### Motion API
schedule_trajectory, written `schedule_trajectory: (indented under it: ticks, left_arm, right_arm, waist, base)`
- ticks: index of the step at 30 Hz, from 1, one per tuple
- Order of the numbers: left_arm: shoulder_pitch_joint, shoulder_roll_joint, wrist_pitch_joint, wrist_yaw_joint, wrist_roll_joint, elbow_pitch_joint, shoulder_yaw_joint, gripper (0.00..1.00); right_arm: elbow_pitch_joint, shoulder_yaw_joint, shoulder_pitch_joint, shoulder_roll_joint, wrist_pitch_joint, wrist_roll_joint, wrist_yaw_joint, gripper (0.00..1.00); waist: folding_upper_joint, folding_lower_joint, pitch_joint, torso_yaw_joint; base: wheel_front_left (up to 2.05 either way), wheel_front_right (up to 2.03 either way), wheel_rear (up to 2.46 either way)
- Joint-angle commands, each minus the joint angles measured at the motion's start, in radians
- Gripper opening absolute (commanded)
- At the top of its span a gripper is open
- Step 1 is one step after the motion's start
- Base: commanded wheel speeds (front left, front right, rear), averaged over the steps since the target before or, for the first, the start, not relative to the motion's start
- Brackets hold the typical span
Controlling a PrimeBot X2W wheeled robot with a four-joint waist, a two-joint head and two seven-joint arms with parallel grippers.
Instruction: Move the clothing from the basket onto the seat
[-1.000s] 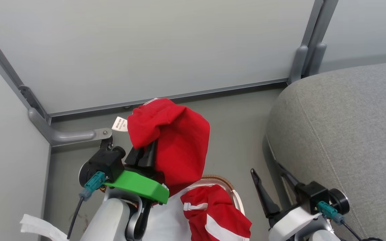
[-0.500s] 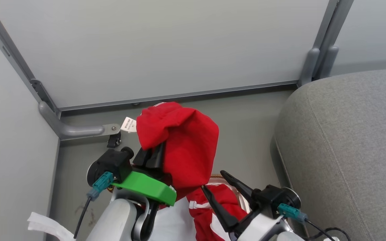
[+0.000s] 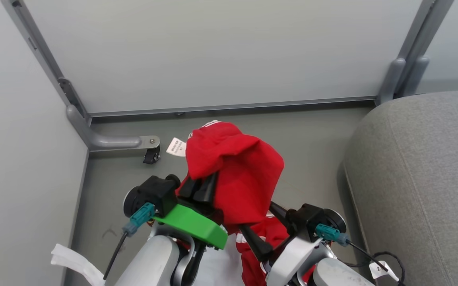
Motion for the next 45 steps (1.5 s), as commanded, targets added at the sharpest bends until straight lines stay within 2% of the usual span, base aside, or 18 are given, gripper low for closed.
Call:
schedule_trajectory:
  ticks: [1, 6, 7, 10, 11, 18, 29, 30, 31, 32, 35, 45]
  left_arm:
    - [-0.023, 0.002, -0.001, 0.003, -0.006, -0.008, -0.012, 0.0]
    - [-0.036, 0.002, -0.001, 0.006, -0.03, -0.008, -0.058, 0.0]
    - [-0.04, 0.002, -0.001, 0.007, -0.036, -0.007, -0.067, 0.0]
    - [-0.043, 0.002, -0.001, 0.012, -0.048, -0.007, -0.08, 0.0]
    - [-0.045, 0.002, -0.001, 0.012, -0.049, -0.006, -0.084, 0.0]
    - [-0.045, 0.002, -0.001, 0.02, -0.053, 0.002, -0.082, 0.0]
    - [-0.038, 0.002, -0.001, 0.026, -0.033, 0.003, -0.06, 0.0]
    - [-0.037, 0.002, -0.001, 0.028, -0.028, 0.003, -0.055, 0.4]
    - [-0.035, 0.002, -0.001, 0.029, -0.026, 0.003, -0.051, 0.96]
    - [-0.03, 0.002, -0.001, 0.032, -0.02, 0.001, -0.041, 1.0]
    - [-0.01, 0.002, 0.0, 0.035, -0.003, 0.01, -0.021, 1.0]
    - [0.048, 0.002, 0.0, 0.012, 0.073, 0.056, 0.082, 1.0]
  right_arm:
    - [0.011, -0.002, -0.02, -0.001, -0.002, -0.009, -0.001, 1.0]
    - [0.023, 0.009, -0.052, 0.0, -0.002, -0.002, -0.001, 1.0]
    - [0.024, 0.013, -0.058, 0.0, -0.002, -0.002, -0.001, 0.89]
    - [0.034, 0.02, -0.067, -0.001, -0.002, 0.002, -0.001, 0.15]
    - [0.037, 0.02, -0.069, -0.001, -0.002, 0.001, -0.001, 0.0]
    - [0.044, 0.023, -0.057, -0.001, -0.002, 0.014, -0.001, 0.0]
    - [0.025, -0.005, -0.052, -0.001, -0.002, -0.005, -0.001, 0.0]
    - [0.019, -0.01, -0.051, -0.001, -0.002, -0.008, -0.001, 0.0]
    - [0.015, -0.014, -0.047, -0.001, -0.002, -0.009, -0.001, 0.0]
    - [0.006, -0.017, -0.042, -0.001, -0.002, -0.012, -0.001, 0.0]
    - [-0.027, -0.035, -0.027, -0.001, -0.002, -0.022, -0.001, 0.0]
    - [-0.069, -0.094, 0.052, 0.0, -0.002, -0.062, -0.001, 0.0]
  waist:
    - [0.0, 0.0001, 0.007, 0.018]
    - [0.0, 0.0001, 0.019, 0.051]
    - [0.0, 0.0001, 0.022, 0.058]
    - [0.0, 0.0001, 0.026, 0.072]
    - [0.0, 0.0001, 0.028, 0.076]
    - [0.0, 0.0001, 0.026, 0.081]
    - [0.0, 0.0001, 0.031, 0.051]
    - [0.0, 0.0001, 0.032, 0.046]
    - [0.0, 0.0001, 0.033, 0.042]
    - [0.0, 0.0001, 0.032, 0.034]
    - [0.0, 0.0001, 0.027, 0.004]
    - [0.0, 0.0001, 0.017, -0.221]
  base:
    - [0.0, 0.0, 0.0]
    - [0.0, 0.0, 0.0]
    - [0.0, 0.0, 0.0]
    - [0.0, 0.0, 0.0]
    - [0.0, 0.0, 0.0]
    - [0.0, 0.0, 0.0]
    - [0.0, 0.0, 0.0]
    - [0.0, 0.0, 0.0]
    - [0.0, 0.0, 0.0]
    - [0.0, 0.0, 0.0]
    - [0.0, 0.0, 0.0]
    - [0.0, 0.0, 0.0]
